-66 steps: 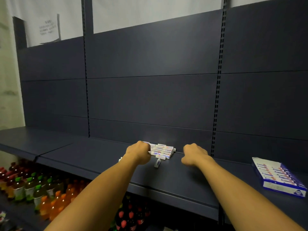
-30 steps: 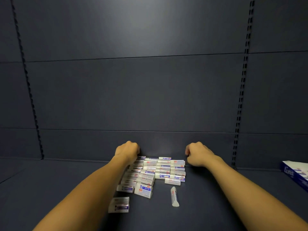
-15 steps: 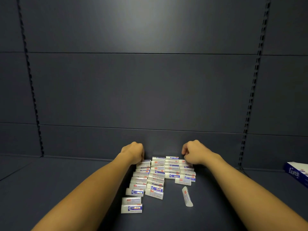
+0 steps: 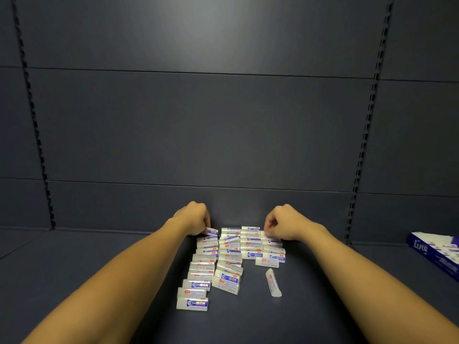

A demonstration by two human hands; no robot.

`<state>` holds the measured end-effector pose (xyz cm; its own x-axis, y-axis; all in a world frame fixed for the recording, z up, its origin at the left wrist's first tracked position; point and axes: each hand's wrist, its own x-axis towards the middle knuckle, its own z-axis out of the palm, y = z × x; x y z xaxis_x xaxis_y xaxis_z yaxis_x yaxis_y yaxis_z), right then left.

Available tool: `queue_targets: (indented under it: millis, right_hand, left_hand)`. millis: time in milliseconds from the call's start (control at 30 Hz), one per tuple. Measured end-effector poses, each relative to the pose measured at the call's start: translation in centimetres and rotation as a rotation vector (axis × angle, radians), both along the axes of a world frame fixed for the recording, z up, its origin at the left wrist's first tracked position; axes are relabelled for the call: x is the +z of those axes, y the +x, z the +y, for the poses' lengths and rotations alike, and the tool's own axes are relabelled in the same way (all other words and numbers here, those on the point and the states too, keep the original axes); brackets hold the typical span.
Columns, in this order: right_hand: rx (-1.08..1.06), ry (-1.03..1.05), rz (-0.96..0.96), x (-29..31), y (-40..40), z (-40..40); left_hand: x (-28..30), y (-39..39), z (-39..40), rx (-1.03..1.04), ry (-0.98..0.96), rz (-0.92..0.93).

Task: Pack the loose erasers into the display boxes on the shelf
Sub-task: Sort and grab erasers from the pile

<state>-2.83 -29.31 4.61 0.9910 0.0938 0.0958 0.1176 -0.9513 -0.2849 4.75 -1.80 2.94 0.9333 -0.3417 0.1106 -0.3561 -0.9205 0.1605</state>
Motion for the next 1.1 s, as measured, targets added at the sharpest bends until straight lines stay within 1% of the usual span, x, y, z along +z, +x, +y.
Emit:
queue_targets:
  millis: [133,267,500,700,933,1100]
  right_hand:
    - [0.030,0.019,-0.033,-0.9,0.4,1.8]
    - [0.028,-0.003,-0.027,-1.8,0.7,3.2]
    - [0.047,-0.091,0.074,-1.6,1.2,3.9]
    - [0.040,-0.112,0.083,-1.6,1.2,4.2]
    - [0.023,-0.130,0.076,-1.4,0.7,4.7]
    - [-0.016,-0.077,-0.004,-0.4,-0.3,4.3]
  left_hand:
    - [0.5,-0.7,0.4,0.023,-0.070,-0.038]
    - [0.7,-1.2,0.9,0.012,-0.136,-0.049]
    - [0.8,-1.4,2.3,0.006,-0.201,-0.038]
    - [0.7,-1.5,2.5,-0.019,-0.213,-0.006]
    - [1.4,-1.4,2.4,-0.050,-0.228,-0.030]
    - [2.4,-0.9,1.7,-0.105,-0.218,-0.052]
